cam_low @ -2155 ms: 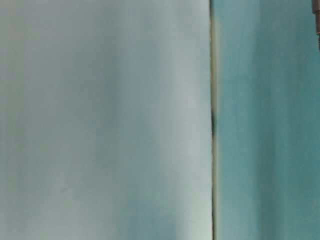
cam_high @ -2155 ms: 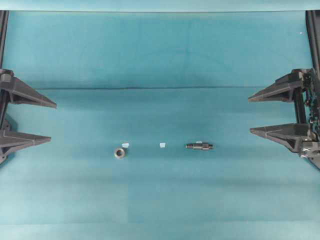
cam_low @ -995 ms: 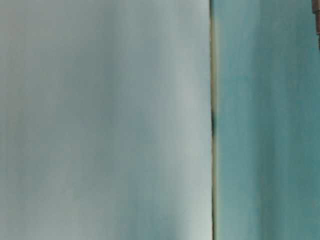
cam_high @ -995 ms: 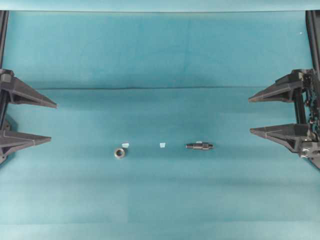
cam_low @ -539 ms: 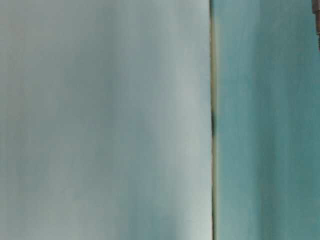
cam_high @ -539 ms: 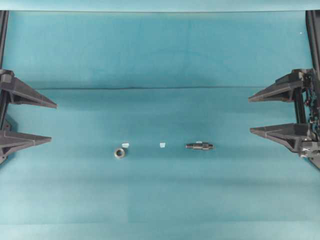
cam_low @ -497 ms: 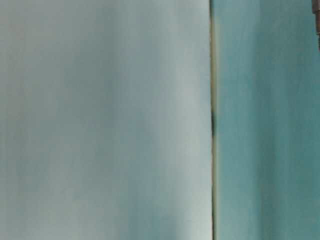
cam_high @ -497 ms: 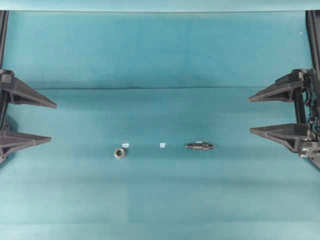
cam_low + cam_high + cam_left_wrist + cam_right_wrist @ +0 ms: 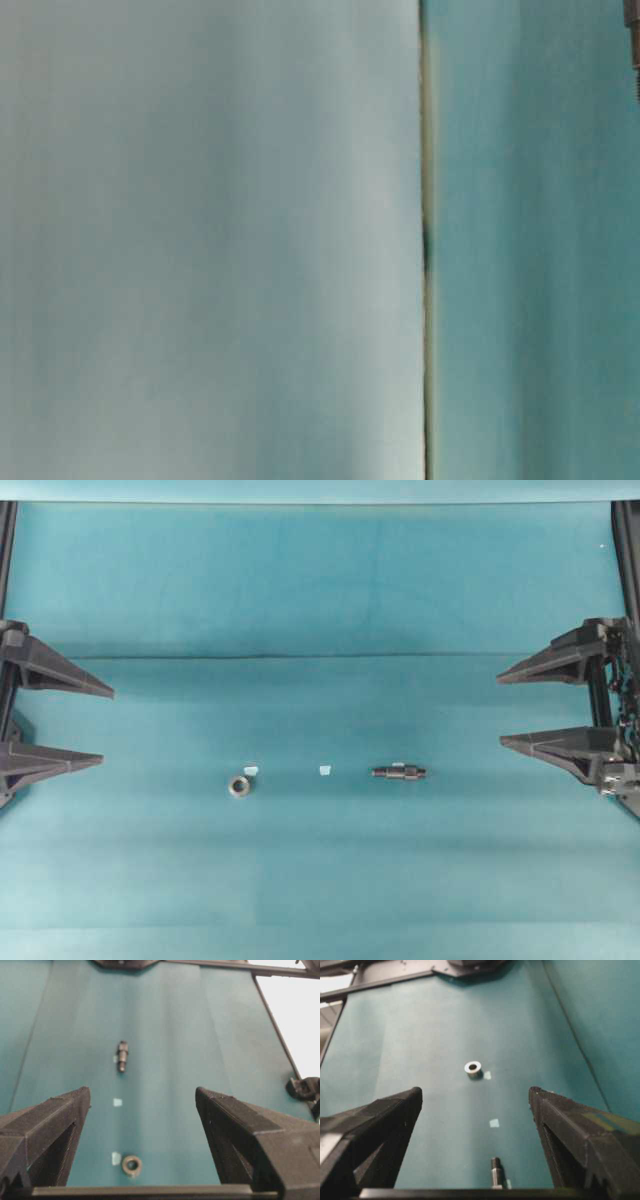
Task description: Insert the washer onto the shaft with both hands.
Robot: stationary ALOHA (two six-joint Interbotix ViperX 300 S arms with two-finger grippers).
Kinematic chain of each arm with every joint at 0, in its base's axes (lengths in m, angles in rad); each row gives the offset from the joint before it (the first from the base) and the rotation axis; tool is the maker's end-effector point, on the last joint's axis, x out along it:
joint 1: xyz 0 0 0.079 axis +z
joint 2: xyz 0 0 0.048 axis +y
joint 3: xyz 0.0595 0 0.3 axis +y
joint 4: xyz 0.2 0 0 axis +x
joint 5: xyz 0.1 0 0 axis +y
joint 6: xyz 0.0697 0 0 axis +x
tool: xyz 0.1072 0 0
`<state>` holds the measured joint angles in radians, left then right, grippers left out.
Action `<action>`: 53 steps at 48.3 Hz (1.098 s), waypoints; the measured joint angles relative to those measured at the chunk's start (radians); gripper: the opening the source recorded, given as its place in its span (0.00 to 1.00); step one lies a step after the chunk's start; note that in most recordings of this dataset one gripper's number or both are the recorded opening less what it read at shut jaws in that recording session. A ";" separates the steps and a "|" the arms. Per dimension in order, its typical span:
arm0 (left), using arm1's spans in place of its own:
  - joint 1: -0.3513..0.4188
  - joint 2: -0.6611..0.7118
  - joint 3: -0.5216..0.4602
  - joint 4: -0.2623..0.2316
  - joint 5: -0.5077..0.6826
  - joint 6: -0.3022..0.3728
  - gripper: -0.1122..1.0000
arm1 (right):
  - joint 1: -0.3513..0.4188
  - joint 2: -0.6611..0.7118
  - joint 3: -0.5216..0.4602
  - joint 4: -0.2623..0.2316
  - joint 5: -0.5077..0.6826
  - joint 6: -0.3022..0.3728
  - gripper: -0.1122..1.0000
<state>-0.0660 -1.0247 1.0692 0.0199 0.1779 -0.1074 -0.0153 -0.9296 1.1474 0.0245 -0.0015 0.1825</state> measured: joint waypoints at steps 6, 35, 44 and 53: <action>0.000 0.000 0.002 -0.002 0.000 0.003 0.93 | 0.000 0.000 0.000 0.000 0.000 0.000 0.95; 0.000 -0.002 0.014 -0.002 0.000 0.005 0.93 | -0.002 0.000 0.008 0.000 0.002 0.000 0.95; 0.000 -0.002 0.014 -0.002 0.000 0.005 0.93 | -0.002 0.000 0.008 0.000 0.002 0.000 0.95; 0.000 -0.003 0.014 0.000 0.000 0.008 0.93 | -0.002 0.002 0.008 -0.002 0.000 0.000 0.95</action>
<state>-0.0660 -1.0278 1.0830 0.0199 0.1779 -0.0997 -0.0169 -0.9281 1.1551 0.0230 -0.0015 0.1825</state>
